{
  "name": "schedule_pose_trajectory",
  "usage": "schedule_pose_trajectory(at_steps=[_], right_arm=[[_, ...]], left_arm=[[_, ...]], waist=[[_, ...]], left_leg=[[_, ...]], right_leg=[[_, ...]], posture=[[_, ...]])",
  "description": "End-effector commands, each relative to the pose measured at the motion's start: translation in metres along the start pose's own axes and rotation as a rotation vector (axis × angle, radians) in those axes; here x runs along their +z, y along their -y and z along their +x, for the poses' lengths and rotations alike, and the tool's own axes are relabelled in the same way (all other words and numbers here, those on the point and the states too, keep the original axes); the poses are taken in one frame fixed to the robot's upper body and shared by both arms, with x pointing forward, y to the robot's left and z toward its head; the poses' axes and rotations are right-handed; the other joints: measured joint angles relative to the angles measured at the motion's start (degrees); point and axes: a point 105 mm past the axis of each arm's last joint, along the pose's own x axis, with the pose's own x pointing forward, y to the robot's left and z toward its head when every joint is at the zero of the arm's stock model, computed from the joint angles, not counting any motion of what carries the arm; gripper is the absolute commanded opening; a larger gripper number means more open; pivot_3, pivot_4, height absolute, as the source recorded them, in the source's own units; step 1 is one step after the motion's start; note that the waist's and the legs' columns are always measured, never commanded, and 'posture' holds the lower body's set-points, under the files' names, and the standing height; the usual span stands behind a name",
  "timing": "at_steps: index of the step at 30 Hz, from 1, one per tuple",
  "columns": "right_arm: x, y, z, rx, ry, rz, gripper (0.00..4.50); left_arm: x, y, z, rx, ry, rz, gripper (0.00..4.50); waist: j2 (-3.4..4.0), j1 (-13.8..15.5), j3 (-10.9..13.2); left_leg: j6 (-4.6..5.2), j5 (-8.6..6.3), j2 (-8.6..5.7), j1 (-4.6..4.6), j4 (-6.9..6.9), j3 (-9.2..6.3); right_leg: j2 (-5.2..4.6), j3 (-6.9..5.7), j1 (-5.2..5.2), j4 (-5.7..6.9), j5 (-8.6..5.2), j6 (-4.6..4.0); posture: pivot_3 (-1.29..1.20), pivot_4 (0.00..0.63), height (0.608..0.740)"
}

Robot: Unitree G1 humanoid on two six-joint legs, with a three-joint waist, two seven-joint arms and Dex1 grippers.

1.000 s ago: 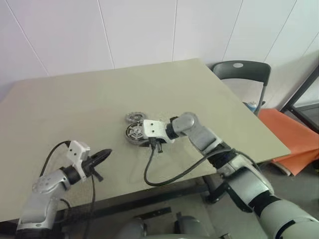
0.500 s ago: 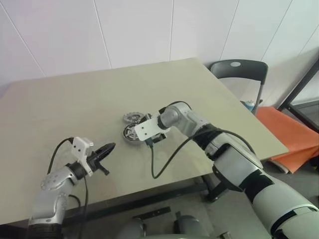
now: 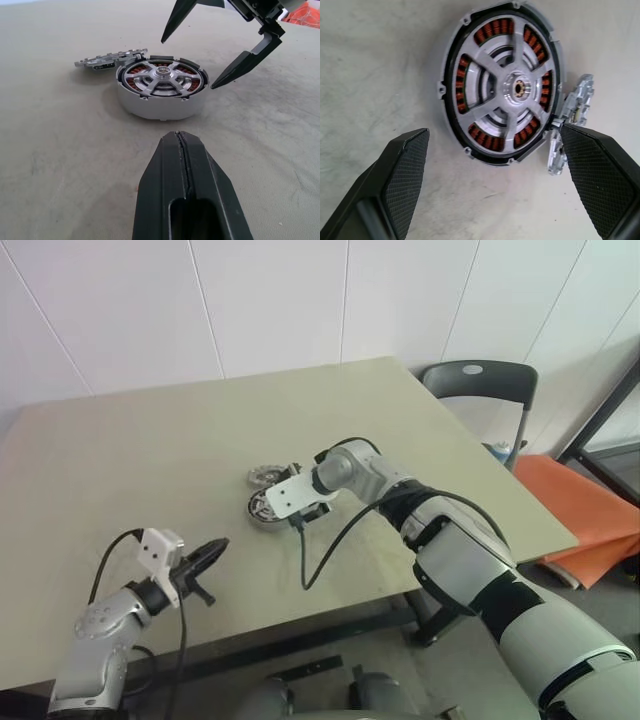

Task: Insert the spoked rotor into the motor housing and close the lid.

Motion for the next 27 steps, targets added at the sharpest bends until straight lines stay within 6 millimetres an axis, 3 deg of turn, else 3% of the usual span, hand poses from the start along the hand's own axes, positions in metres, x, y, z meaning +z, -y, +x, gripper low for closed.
schedule_pose_trajectory(at_steps=[1,3,7,15,19,27], right_arm=[[0.008,0.014,-0.008,-0.027,0.018,-0.029,4.36],[0.008,0.012,-0.007,-0.020,0.021,-0.025,4.36],[0.008,0.004,-0.002,0.006,0.041,0.014,3.47],[0.009,-0.022,0.010,0.055,0.095,0.080,0.74],[0.013,-0.021,0.006,0.062,0.130,0.100,0.74],[0.026,-0.015,-0.007,0.105,0.201,0.147,0.74]], left_arm=[[0.010,0.002,0.001,-0.003,0.029,0.050,0.00],[0.010,0.002,0.001,0.001,0.031,0.048,0.00],[0.010,0.002,0.002,0.012,0.037,0.043,0.00],[0.004,-0.005,-0.001,0.089,0.072,-0.007,0.00],[-0.002,-0.006,-0.004,0.107,0.063,-0.010,0.00],[-0.005,-0.004,-0.004,0.125,0.060,-0.006,0.00]], waist=[[0.00,0.00,0.00],[0.00,0.00,0.00],[0.00,0.00,0.00],[0.04,-0.13,-0.10],[0.13,-0.12,-0.07],[0.11,0.09,-0.08]], left_leg=[[0.00,0.00,0.00,0.00,0.00,0.00],[0.00,0.00,0.00,0.00,0.00,0.00],[0.00,0.00,0.00,0.00,0.00,0.00],[0.00,0.00,0.01,0.18,0.04,0.02],[0.00,-0.01,0.02,1.00,-0.04,0.14],[0.01,-0.01,0.07,0.93,-0.02,0.04]], right_leg=[[0.00,0.00,0.00,0.01,0.00,0.00],[0.00,0.00,0.00,0.01,0.00,0.00],[0.00,0.00,0.00,0.01,0.00,0.00],[0.01,0.02,0.14,0.08,0.00,0.00],[0.02,0.05,0.87,0.09,-0.08,-0.11],[-0.02,0.03,0.89,-0.02,-0.04,-0.03]], posture=[[0.00,0.000,0.740],[0.00,0.000,0.740],[0.00,0.000,0.740],[0.00,0.000,0.740],[0.00,0.000,0.740],[0.00,0.000,0.740]])
